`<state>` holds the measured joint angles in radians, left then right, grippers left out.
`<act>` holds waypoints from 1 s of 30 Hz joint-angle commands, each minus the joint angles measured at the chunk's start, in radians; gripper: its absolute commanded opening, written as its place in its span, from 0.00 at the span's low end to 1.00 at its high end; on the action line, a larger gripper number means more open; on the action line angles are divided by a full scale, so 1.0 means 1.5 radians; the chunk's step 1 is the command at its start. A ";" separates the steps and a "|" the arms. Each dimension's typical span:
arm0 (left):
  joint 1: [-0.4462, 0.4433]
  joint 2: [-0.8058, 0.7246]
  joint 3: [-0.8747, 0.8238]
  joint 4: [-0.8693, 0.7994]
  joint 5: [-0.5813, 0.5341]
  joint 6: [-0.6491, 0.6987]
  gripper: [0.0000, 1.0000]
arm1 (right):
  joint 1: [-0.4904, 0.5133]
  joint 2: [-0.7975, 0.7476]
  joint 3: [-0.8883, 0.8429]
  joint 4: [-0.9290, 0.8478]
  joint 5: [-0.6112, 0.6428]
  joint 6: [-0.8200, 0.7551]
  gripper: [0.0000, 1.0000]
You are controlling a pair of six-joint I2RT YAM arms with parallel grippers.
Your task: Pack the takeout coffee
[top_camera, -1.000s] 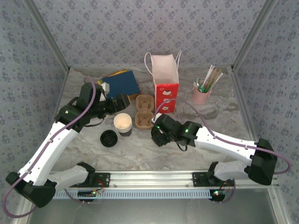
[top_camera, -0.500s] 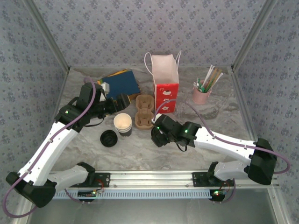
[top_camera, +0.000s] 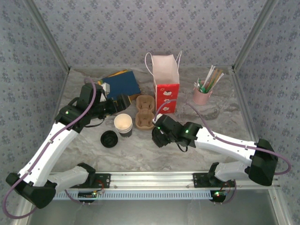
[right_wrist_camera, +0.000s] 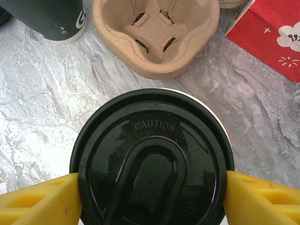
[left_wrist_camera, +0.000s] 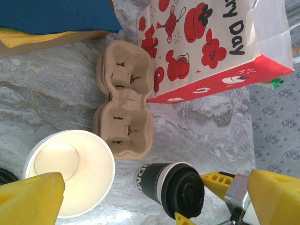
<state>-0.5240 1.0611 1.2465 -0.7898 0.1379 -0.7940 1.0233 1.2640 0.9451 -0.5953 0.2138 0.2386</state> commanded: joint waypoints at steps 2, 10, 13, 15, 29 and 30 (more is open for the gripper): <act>-0.002 -0.004 0.002 -0.001 0.002 0.003 1.00 | -0.009 -0.006 0.017 -0.015 0.009 -0.004 0.76; -0.002 -0.003 0.003 -0.001 0.002 0.005 1.00 | -0.010 -0.009 0.033 -0.017 0.005 -0.011 0.76; -0.002 -0.002 0.003 0.000 0.001 0.006 1.00 | -0.015 -0.008 0.034 -0.017 0.002 -0.012 0.76; -0.002 0.000 0.003 -0.001 0.001 0.006 1.00 | -0.019 -0.005 0.030 -0.013 -0.005 -0.012 0.76; -0.002 0.009 0.006 -0.001 0.004 0.007 1.00 | -0.030 0.003 0.008 0.014 -0.035 -0.008 0.76; -0.002 0.010 0.006 0.000 0.004 0.008 1.00 | -0.031 0.006 0.007 0.015 -0.037 -0.008 0.76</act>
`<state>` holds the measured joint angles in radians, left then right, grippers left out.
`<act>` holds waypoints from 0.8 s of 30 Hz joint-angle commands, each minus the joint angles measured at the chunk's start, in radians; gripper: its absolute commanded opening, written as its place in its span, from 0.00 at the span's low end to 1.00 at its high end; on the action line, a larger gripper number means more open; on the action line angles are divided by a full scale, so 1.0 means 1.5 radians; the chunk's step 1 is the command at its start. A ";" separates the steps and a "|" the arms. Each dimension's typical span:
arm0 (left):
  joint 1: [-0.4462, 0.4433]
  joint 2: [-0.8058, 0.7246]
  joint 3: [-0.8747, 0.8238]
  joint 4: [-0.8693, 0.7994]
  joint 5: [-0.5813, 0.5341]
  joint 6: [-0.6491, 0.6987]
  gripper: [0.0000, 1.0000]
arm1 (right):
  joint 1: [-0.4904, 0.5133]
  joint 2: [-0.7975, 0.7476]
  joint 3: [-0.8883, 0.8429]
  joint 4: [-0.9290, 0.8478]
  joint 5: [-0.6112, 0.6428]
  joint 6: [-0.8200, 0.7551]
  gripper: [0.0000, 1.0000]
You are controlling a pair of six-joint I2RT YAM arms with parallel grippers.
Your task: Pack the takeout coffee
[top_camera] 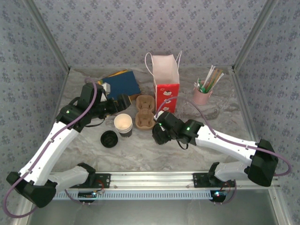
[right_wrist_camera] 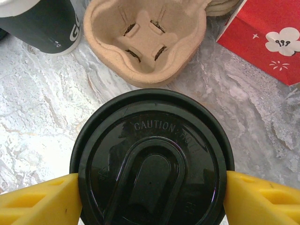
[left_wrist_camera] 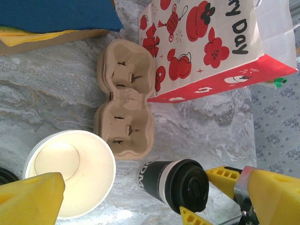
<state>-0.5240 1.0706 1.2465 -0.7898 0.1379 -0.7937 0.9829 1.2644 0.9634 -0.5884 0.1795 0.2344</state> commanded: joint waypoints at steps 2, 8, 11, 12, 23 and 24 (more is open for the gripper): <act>-0.002 0.005 0.006 0.000 0.004 0.007 1.00 | -0.007 0.009 -0.005 0.010 -0.017 -0.005 0.76; -0.002 0.006 0.008 0.000 0.005 0.008 1.00 | -0.007 0.015 -0.010 0.007 -0.013 -0.004 0.76; -0.002 0.007 0.008 0.000 0.005 0.008 1.00 | -0.008 0.012 -0.009 0.004 -0.006 -0.003 0.76; -0.002 0.008 0.007 0.000 0.004 0.008 1.00 | -0.007 0.011 -0.010 0.003 -0.004 -0.003 0.76; -0.002 0.014 0.009 0.004 0.007 0.010 1.00 | -0.010 -0.006 0.000 -0.021 0.004 -0.004 0.76; -0.002 0.014 0.009 0.004 0.007 0.010 1.00 | -0.010 -0.006 -0.004 -0.020 0.002 -0.003 0.76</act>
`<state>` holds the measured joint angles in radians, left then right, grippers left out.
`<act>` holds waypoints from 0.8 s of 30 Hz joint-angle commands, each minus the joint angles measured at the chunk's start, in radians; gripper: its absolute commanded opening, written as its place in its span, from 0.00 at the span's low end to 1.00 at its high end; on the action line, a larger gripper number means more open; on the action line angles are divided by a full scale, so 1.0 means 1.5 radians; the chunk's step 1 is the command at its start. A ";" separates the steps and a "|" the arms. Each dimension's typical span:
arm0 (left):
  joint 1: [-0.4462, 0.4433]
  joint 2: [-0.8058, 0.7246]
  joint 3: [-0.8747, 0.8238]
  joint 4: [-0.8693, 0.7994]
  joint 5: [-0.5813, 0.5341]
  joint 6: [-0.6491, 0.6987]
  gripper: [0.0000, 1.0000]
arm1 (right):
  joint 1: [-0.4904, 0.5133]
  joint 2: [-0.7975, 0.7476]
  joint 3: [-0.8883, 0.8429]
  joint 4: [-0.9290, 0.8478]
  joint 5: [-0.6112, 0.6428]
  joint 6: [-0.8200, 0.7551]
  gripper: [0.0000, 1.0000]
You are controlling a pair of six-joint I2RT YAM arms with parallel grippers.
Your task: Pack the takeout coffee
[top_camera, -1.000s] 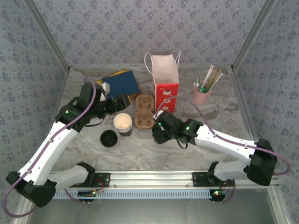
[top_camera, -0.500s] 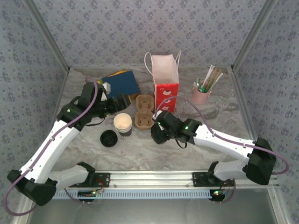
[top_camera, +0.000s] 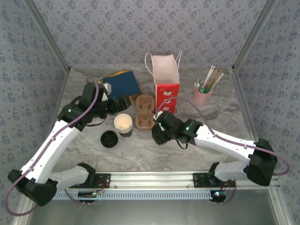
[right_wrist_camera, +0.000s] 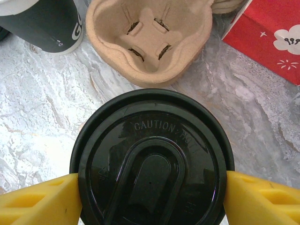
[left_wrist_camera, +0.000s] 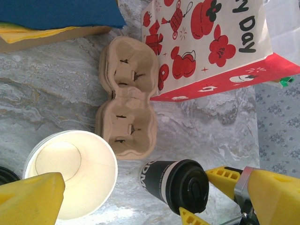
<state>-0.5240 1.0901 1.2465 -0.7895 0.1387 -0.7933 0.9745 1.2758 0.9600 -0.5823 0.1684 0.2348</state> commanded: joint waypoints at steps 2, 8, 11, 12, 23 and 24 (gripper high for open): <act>-0.002 0.003 0.010 0.004 0.008 0.010 1.00 | -0.006 -0.013 -0.007 -0.023 0.006 -0.001 0.76; -0.002 0.007 0.012 0.005 0.008 0.010 1.00 | -0.006 -0.014 -0.013 -0.019 0.003 0.004 0.76; -0.002 0.009 0.014 0.005 0.010 0.011 1.00 | -0.006 -0.008 -0.017 -0.017 -0.004 0.006 0.76; -0.002 0.010 0.015 0.004 0.011 0.012 1.00 | -0.006 -0.006 -0.019 -0.016 -0.006 0.006 0.76; -0.002 0.012 0.017 0.004 0.010 0.010 1.00 | -0.005 0.001 -0.024 -0.015 -0.012 0.007 0.78; -0.002 0.012 0.017 0.004 0.010 0.011 1.00 | -0.005 0.001 -0.023 -0.015 -0.011 0.007 0.78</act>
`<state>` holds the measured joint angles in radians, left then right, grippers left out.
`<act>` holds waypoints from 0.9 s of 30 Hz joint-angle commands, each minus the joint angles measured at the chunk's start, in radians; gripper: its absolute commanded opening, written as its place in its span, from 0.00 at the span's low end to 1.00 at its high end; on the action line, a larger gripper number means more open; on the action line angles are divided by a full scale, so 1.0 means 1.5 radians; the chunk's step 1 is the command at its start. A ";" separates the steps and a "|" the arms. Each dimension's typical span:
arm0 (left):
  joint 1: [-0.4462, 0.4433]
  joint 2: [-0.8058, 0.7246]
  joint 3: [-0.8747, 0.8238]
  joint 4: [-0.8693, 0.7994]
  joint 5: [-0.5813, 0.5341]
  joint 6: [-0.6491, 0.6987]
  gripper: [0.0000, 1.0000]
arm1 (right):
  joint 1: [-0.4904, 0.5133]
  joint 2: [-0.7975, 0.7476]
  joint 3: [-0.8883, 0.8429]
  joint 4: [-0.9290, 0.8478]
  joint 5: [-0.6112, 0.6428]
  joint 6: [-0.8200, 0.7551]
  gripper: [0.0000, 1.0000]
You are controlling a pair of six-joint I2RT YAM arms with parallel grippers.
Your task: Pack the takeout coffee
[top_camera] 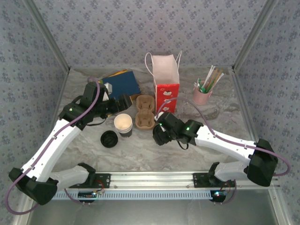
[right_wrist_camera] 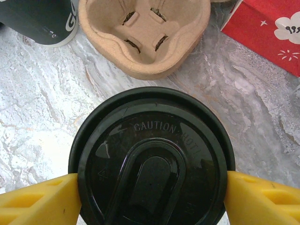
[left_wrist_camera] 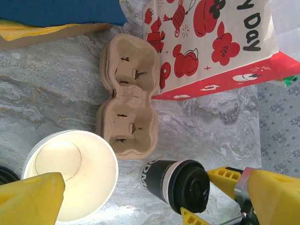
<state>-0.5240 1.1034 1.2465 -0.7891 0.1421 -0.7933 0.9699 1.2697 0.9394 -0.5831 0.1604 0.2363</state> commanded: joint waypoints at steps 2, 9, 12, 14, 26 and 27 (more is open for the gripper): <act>-0.002 0.003 0.018 0.003 0.009 0.012 1.00 | -0.002 0.005 -0.005 -0.015 -0.005 0.005 0.77; -0.002 0.003 0.018 0.002 0.008 0.013 1.00 | -0.001 0.006 0.026 -0.024 0.011 -0.005 0.77; -0.002 0.001 0.017 0.002 0.008 0.013 1.00 | -0.001 0.008 0.034 -0.031 0.014 -0.008 0.77; -0.002 0.001 0.016 0.002 0.007 0.013 1.00 | -0.002 0.012 0.039 -0.033 0.013 -0.010 0.77; -0.002 0.003 0.015 -0.001 0.006 0.014 1.00 | -0.002 0.039 0.040 -0.026 -0.005 -0.012 0.77; -0.002 0.002 0.014 -0.001 0.006 0.013 1.00 | -0.003 0.039 0.039 -0.026 -0.006 -0.012 0.77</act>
<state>-0.5240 1.1034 1.2465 -0.7895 0.1417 -0.7929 0.9699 1.3159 0.9806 -0.6025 0.1604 0.2272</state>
